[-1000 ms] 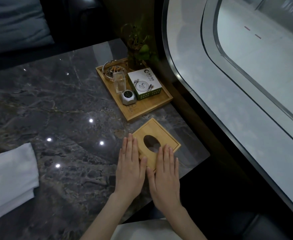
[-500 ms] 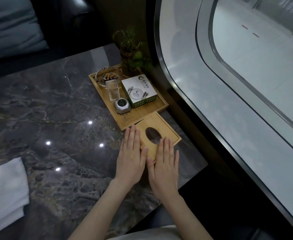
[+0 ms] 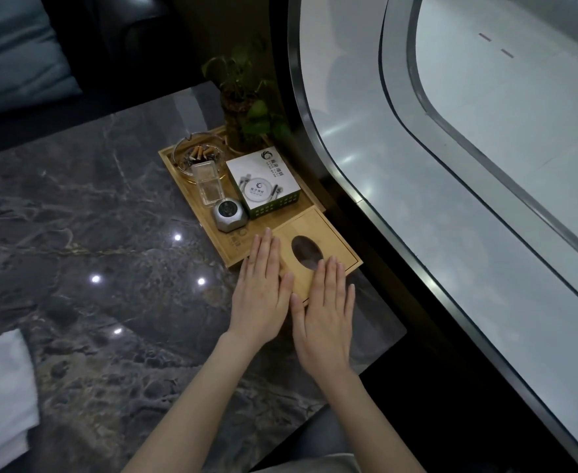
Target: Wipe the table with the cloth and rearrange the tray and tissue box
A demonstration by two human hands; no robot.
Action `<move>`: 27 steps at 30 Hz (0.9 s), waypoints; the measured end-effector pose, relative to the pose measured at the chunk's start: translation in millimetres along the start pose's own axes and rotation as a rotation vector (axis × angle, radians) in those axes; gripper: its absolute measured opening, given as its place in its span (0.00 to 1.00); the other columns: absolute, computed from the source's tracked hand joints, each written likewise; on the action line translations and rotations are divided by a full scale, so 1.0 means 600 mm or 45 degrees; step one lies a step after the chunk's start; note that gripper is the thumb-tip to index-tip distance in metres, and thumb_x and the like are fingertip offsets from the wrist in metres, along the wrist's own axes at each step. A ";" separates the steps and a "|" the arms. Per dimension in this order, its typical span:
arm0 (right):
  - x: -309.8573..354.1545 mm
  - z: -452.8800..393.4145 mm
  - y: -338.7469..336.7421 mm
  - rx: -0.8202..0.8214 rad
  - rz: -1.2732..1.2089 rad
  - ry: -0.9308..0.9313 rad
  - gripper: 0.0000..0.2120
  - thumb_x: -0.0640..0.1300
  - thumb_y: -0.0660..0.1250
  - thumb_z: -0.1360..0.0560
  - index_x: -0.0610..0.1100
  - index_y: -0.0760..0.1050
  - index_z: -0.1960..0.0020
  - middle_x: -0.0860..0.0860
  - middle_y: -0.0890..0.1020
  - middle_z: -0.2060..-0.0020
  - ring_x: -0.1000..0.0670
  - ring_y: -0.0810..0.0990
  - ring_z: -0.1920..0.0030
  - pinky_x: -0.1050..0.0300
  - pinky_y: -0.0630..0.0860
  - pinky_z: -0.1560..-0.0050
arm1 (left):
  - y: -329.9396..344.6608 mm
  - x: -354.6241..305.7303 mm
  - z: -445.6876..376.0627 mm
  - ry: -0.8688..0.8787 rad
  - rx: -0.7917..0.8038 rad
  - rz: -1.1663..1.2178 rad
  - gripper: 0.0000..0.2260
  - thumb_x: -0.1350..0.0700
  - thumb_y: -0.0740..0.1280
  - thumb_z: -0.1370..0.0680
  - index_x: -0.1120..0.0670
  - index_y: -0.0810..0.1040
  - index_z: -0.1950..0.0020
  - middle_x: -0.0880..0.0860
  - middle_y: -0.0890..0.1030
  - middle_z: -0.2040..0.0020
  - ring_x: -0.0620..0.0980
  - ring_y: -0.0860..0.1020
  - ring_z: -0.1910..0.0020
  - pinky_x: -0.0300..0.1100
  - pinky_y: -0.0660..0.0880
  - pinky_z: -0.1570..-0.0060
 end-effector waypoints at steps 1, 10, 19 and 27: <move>-0.002 -0.003 -0.002 0.001 -0.011 0.007 0.30 0.59 0.37 0.21 0.42 0.46 0.25 0.48 0.47 0.25 0.52 0.42 0.25 0.52 0.39 0.27 | 0.002 -0.002 -0.003 0.007 0.000 0.000 0.25 0.45 0.42 0.22 0.51 0.38 0.28 0.47 0.38 0.26 0.43 0.37 0.27 0.41 0.40 0.28; -0.017 -0.023 -0.014 0.042 -0.081 0.034 0.29 0.59 0.37 0.22 0.44 0.39 0.27 0.50 0.43 0.26 0.53 0.40 0.25 0.53 0.36 0.27 | 0.018 -0.012 -0.032 0.022 0.037 -0.011 0.25 0.45 0.42 0.22 0.50 0.37 0.29 0.46 0.37 0.26 0.43 0.37 0.26 0.46 0.45 0.26; -0.025 -0.033 -0.022 0.089 -0.111 0.046 0.28 0.58 0.38 0.22 0.47 0.36 0.27 0.52 0.40 0.27 0.53 0.37 0.26 0.51 0.38 0.26 | 0.023 -0.023 -0.041 0.025 0.050 -0.049 0.24 0.46 0.42 0.21 0.51 0.36 0.29 0.48 0.36 0.26 0.45 0.37 0.26 0.47 0.46 0.25; -0.024 -0.035 -0.039 0.131 -0.110 0.002 0.30 0.58 0.40 0.22 0.45 0.41 0.26 0.50 0.44 0.25 0.54 0.38 0.26 0.51 0.37 0.27 | 0.011 -0.028 -0.045 -0.006 0.142 -0.135 0.26 0.47 0.44 0.20 0.54 0.41 0.25 0.50 0.37 0.25 0.45 0.36 0.27 0.51 0.46 0.25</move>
Point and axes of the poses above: each hand's wrist, its own z-axis away from the middle knuckle, its own y-axis out of the palm, x = y × z, the point moved 3 cm from there along -z, towards the middle knuckle
